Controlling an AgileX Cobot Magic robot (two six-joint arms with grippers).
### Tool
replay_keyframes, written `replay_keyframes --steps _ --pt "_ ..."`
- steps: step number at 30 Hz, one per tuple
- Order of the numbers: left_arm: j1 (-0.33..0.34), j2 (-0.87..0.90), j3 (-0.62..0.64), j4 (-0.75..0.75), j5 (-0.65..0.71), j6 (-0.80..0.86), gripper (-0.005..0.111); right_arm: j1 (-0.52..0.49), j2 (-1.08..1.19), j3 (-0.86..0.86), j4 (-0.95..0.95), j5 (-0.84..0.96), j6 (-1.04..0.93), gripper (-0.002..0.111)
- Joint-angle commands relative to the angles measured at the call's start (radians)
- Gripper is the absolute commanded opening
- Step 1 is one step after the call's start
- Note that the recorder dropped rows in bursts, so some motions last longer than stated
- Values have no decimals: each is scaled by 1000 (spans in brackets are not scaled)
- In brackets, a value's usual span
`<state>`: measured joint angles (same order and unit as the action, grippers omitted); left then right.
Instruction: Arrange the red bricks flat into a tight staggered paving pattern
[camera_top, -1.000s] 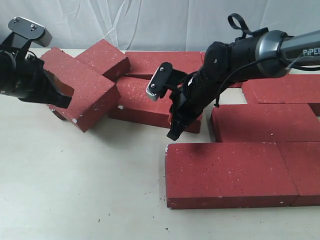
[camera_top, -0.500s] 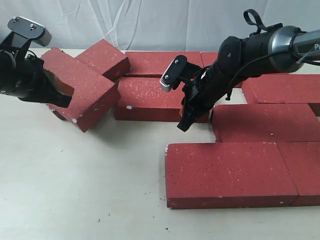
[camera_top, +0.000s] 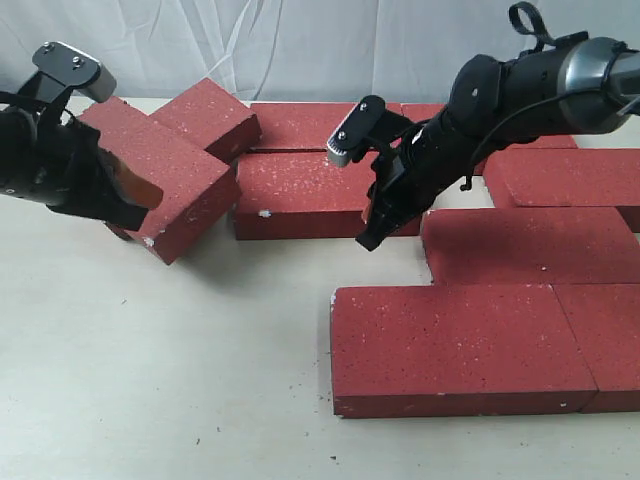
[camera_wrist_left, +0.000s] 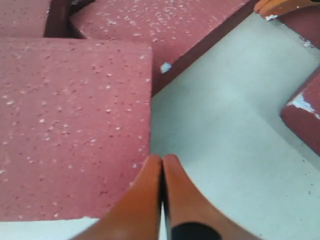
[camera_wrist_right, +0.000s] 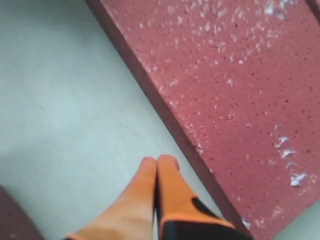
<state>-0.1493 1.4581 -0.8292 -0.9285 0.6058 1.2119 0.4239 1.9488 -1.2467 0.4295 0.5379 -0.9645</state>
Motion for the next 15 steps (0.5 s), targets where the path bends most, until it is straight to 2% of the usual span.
replay_keyframes --steps 1,5,7,11,12,15 --pt "-84 8 -8 -28 24 22 0 -5 -87 -5 56 100 2 -1" --pt "-190 52 -32 -8 -43 18 0 -5 -96 -5 84 169 2 -1" --pt "-221 96 -57 46 -62 -23 0 -5 -87 -5 95 199 -11 -1" --pt "-272 192 -128 290 -64 -275 0 -5 -74 -5 95 184 -15 -1" --pt "-298 234 -160 388 -87 -399 0 -5 -72 -5 95 182 -15 -1" --pt "-344 304 -208 502 -124 -558 0 -5 -72 -5 95 184 -15 -1"
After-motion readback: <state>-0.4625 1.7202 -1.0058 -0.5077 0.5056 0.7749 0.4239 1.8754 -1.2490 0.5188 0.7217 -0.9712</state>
